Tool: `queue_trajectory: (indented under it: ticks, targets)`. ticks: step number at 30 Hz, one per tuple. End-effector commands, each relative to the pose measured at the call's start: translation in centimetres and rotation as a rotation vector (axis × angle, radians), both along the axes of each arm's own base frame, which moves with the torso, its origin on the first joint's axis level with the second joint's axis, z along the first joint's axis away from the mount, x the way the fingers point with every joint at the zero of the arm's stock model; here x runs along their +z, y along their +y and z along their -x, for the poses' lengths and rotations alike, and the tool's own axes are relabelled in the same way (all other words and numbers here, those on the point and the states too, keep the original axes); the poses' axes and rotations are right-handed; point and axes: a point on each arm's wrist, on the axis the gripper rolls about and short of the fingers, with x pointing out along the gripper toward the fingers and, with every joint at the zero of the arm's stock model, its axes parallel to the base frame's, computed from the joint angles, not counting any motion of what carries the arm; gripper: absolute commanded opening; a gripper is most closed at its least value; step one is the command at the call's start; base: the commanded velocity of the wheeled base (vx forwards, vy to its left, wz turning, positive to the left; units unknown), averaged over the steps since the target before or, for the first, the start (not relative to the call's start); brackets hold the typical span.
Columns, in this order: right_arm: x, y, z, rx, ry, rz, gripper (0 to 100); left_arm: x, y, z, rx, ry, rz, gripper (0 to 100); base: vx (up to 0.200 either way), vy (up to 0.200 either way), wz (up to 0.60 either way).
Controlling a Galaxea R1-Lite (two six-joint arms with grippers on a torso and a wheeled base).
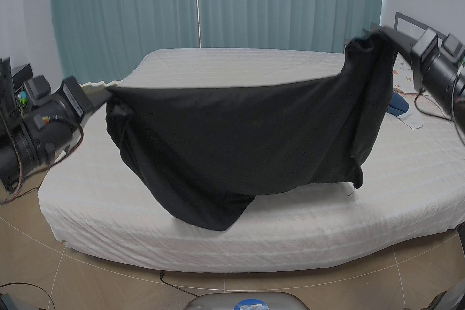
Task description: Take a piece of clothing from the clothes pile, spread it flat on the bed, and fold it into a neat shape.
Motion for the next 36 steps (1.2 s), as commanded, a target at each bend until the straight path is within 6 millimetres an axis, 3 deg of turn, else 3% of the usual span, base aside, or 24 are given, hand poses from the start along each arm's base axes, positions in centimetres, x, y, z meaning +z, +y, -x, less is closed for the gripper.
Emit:
queue_trajectory:
  ticks: [1, 5, 7, 9, 13, 25, 33, 36]
  targets:
    - [3.8, 0.3, -5.1, -0.051, 0.007, 0.007, 0, 2.9, -0.4, -6.1, 0.074, -0.014, -0.001, 0, 0.000, 0.000, 0.00]
    - [1.9, 0.9, -9.7, -0.090, 0.075, 0.028, 0, 1.9, -1.1, -9.3, 0.080, 0.038, -0.016, 0, 0.000, 0.000, 0.00]
    - [1.5, 1.0, -10.3, -0.094, 0.083, 0.031, 0, 1.7, -1.3, -9.8, 0.080, 0.046, -0.017, 0, 0.000, 0.000, 0.00]
    - [-0.2, 1.5, -12.8, -0.101, 0.124, 0.044, 0, 0.5, -1.5, -12.2, 0.091, 0.077, -0.025, 0, 0.200, 0.000, 0.00]
    - [-2.3, 2.0, -15.1, -0.109, 0.168, 0.058, 0, -1.3, -2.1, -14.4, 0.095, 0.120, -0.033, 0, 0.200, 0.000, 0.00]
    - [-7.3, 2.9, -19.3, -0.118, 0.234, 0.082, 0, -5.6, -2.1, -18.7, 0.128, 0.231, 0.020, 0, 0.200, 0.000, 0.00]
    - [-13.0, 2.9, -22.3, -0.134, 0.348, 0.111, 0, -11.8, -1.1, -22.2, 0.166, 0.369, -0.005, 0, 0.200, 0.000, 0.00]
    - [-14.2, 3.0, -22.7, -0.134, 0.378, 0.112, 0, -13.0, -1.3, -22.6, 0.166, 0.394, -0.014, 0, 0.200, 0.000, 0.00]
